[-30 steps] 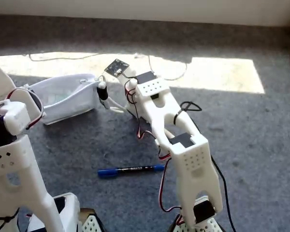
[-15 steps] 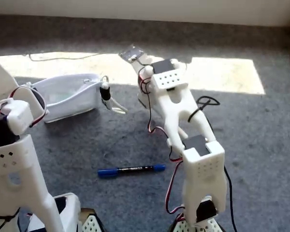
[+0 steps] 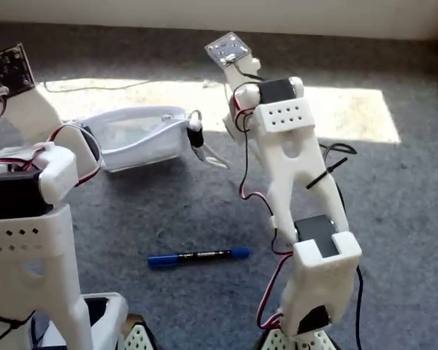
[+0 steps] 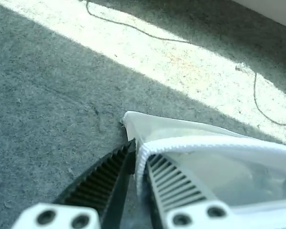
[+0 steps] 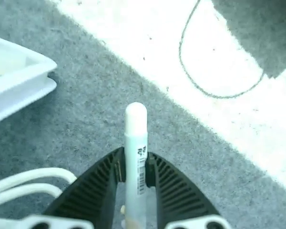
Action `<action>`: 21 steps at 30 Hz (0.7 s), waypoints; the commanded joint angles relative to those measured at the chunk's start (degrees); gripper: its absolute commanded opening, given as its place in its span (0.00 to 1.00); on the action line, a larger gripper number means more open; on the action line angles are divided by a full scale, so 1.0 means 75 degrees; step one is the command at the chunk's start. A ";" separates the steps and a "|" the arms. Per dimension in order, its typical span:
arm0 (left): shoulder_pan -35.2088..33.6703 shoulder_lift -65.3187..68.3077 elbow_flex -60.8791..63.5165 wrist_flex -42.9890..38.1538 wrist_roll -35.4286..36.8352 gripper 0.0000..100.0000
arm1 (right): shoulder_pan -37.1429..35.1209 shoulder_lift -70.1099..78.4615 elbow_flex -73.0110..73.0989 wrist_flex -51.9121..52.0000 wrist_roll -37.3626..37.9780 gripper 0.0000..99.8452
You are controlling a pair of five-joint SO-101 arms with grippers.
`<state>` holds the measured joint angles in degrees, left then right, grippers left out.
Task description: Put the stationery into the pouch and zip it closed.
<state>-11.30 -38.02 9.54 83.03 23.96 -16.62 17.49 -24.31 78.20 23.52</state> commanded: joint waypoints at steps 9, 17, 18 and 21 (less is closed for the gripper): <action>0.0557 -0.0229 0.0029 -0.0234 0.0117 0.01 | 0.0135 -0.1354 -0.0229 0.0451 -0.0399 0.00; 0.0557 -0.0229 0.0416 -0.0457 0.0082 0.01 | 0.0158 -0.2538 -0.0229 0.0955 -0.0926 0.00; 0.0557 -0.0229 0.0486 -0.0504 0.0082 0.01 | 0.0135 -0.2714 -0.0229 0.1037 -0.0926 0.00; 0.0545 -0.0229 0.0568 -0.0516 0.0070 0.01 | 0.0135 -0.3241 -0.0229 0.1213 -0.0926 0.00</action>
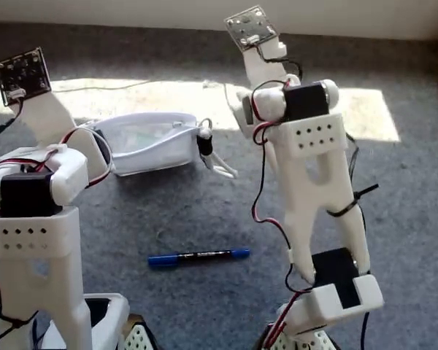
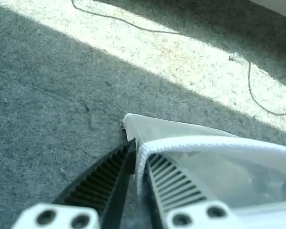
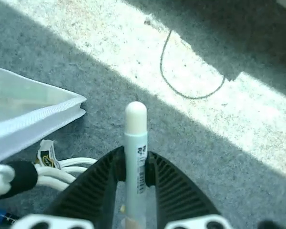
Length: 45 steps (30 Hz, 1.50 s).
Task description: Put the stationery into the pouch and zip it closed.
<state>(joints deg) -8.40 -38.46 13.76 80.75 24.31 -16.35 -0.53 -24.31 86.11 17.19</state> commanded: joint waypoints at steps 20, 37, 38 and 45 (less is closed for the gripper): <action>0.0111 -0.0229 -0.0006 -0.0141 -0.0563 0.01 | -0.2385 -0.3792 -0.0229 -0.0205 -0.0785 0.00; -0.0440 -0.0229 0.0018 -0.0141 -0.0727 0.01 | -0.3956 -0.3768 -0.0229 -0.3358 -0.0727 0.00; -0.0440 -0.0229 0.0029 -0.0141 -0.0727 0.01 | -0.3991 -0.3768 -0.0217 -0.3522 -0.0727 0.00; -0.0451 -0.0229 0.0029 -0.0141 -0.0727 0.01 | -0.4249 -0.3768 0.0486 -0.5269 -0.0727 0.00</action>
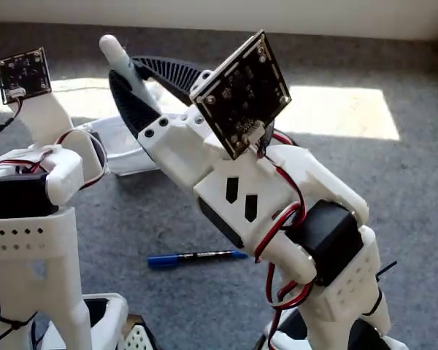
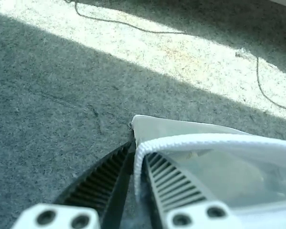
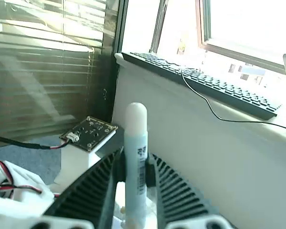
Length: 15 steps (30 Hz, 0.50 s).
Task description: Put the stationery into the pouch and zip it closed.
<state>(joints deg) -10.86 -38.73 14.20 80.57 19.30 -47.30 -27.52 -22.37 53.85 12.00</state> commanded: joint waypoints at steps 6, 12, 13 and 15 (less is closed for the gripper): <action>-0.0135 -0.0193 0.0053 -0.0117 -0.0059 0.01 | -0.0088 -0.0252 0.1928 -0.3136 -0.0035 0.00; -0.0135 -0.0193 0.0123 -0.0152 -0.0059 0.01 | 0.0088 -0.0252 0.3100 -0.3979 -0.0035 0.00; -0.0135 -0.0193 0.0123 -0.0141 -0.0059 0.01 | 0.0147 -0.0252 0.3276 -0.4144 -0.0035 0.00; -0.0135 -0.0193 0.0123 -0.0141 -0.0059 0.01 | 0.0287 -0.0252 0.3593 -0.4413 -0.0035 0.00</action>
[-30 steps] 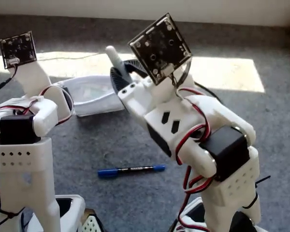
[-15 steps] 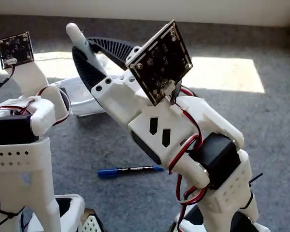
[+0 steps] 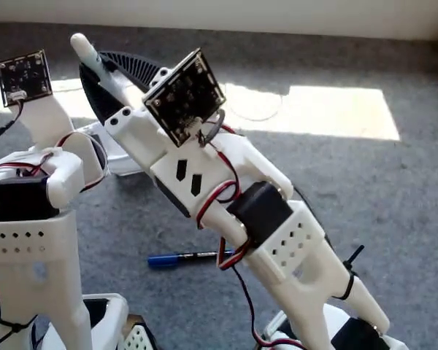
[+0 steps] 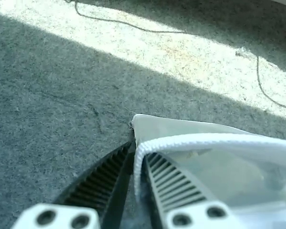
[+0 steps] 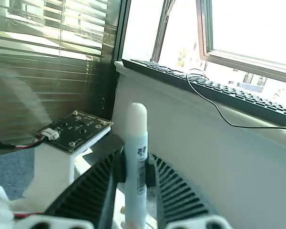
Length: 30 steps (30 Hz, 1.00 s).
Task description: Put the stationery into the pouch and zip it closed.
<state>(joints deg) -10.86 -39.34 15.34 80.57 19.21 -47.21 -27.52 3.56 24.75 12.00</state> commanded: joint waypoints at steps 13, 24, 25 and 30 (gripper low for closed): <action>-0.0135 -0.0111 -0.0029 -0.0164 -0.0059 0.01 | 0.0627 -0.0264 0.1014 -0.0287 0.0316 0.01; -0.0135 -0.0111 -0.0029 -0.0152 -0.0059 0.01 | 0.0604 -0.1061 0.1026 0.1776 0.0680 0.01; -0.0135 -0.0111 -0.0029 -0.0152 -0.0059 0.01 | 0.0604 -0.1073 0.1026 0.1940 0.0680 0.01; -0.0135 -0.0111 -0.0029 -0.0152 -0.0059 0.01 | 0.0627 -0.1073 0.1026 0.2608 0.0680 0.01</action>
<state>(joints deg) -10.86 -39.34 15.34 80.48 19.21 -43.34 -33.05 11.74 41.98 16.31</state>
